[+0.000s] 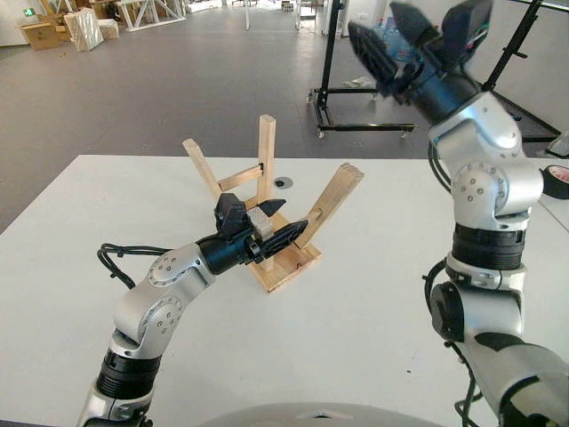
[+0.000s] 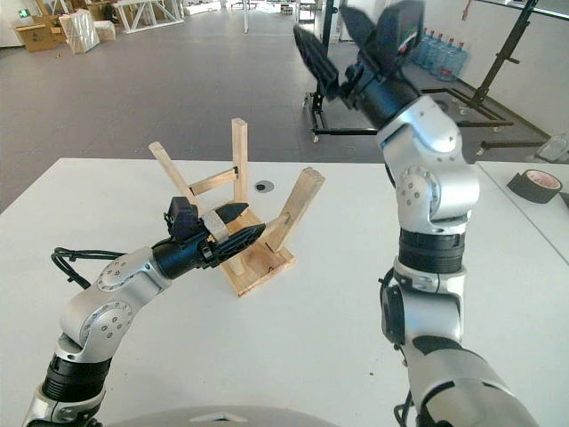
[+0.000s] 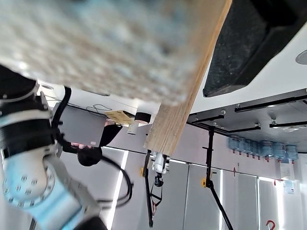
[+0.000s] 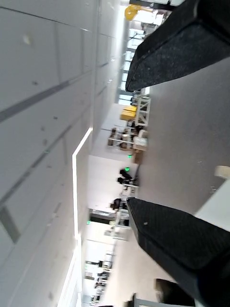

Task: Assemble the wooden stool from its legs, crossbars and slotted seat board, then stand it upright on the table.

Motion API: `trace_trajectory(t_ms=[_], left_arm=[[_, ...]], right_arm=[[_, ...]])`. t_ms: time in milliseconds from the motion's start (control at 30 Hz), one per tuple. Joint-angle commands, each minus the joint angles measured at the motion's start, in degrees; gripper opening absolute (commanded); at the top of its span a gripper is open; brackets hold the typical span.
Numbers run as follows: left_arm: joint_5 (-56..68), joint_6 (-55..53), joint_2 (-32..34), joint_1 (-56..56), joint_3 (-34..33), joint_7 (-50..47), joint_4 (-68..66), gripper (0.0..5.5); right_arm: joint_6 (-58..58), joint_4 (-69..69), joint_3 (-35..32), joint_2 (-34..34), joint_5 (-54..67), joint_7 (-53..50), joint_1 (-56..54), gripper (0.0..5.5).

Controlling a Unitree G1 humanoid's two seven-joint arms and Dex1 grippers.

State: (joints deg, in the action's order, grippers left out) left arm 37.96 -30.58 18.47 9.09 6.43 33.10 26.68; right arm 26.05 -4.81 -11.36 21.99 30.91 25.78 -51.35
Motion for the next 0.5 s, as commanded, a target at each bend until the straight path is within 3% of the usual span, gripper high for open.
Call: trace_trajectory(t_ms=[33,100,167,500], left_arm=[[-0.54,-0.51,0.04,-0.96,0.61,-0.27,0.88,3.54],[-0.57,-0.67,0.09,-1.00,0.62,-0.20,0.64,3.54],[-0.57,-0.87,0.31,-0.87,0.64,0.06,0.40,3.54],[-0.83,-0.85,0.18,-2.02,0.17,-0.50,0.64,3.54]], right_arm=[[6.25,3.96,6.86,-5.43,0.81,0.68,8.73,4.04],[11.44,8.87,20.96,-5.55,-4.66,4.31,18.67,4.04],[13.96,10.67,27.14,-5.58,-7.73,4.76,23.83,4.04],[13.61,-0.67,14.21,-8.43,-1.89,-2.03,18.56,4.04]])
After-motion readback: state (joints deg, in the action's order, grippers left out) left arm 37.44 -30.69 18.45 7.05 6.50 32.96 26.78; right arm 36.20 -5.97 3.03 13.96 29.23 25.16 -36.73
